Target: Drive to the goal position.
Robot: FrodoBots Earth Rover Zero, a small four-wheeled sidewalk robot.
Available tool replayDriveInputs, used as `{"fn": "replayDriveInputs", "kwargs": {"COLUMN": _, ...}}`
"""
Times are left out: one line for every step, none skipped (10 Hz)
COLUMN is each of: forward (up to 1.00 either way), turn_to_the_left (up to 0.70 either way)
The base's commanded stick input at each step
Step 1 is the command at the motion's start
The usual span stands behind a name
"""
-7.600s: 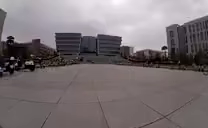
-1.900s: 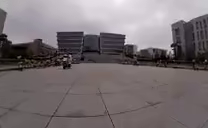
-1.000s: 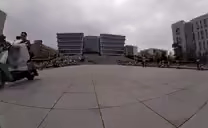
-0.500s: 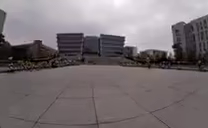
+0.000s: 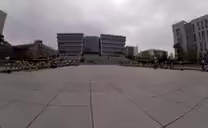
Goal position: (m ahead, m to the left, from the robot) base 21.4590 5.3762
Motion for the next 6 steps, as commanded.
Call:
{"fn": "replayDriveInputs", "kwargs": {"forward": 0.7, "turn_to_the_left": 0.0}}
{"fn": "replayDriveInputs", "kwargs": {"forward": 0.7, "turn_to_the_left": 0.0}}
{"fn": "replayDriveInputs", "kwargs": {"forward": 0.7, "turn_to_the_left": 0.0}}
{"fn": "replayDriveInputs", "kwargs": {"forward": 0.7, "turn_to_the_left": 0.0}}
{"fn": "replayDriveInputs", "kwargs": {"forward": 0.7, "turn_to_the_left": 0.0}}
{"fn": "replayDriveInputs", "kwargs": {"forward": 0.7, "turn_to_the_left": 0.0}}
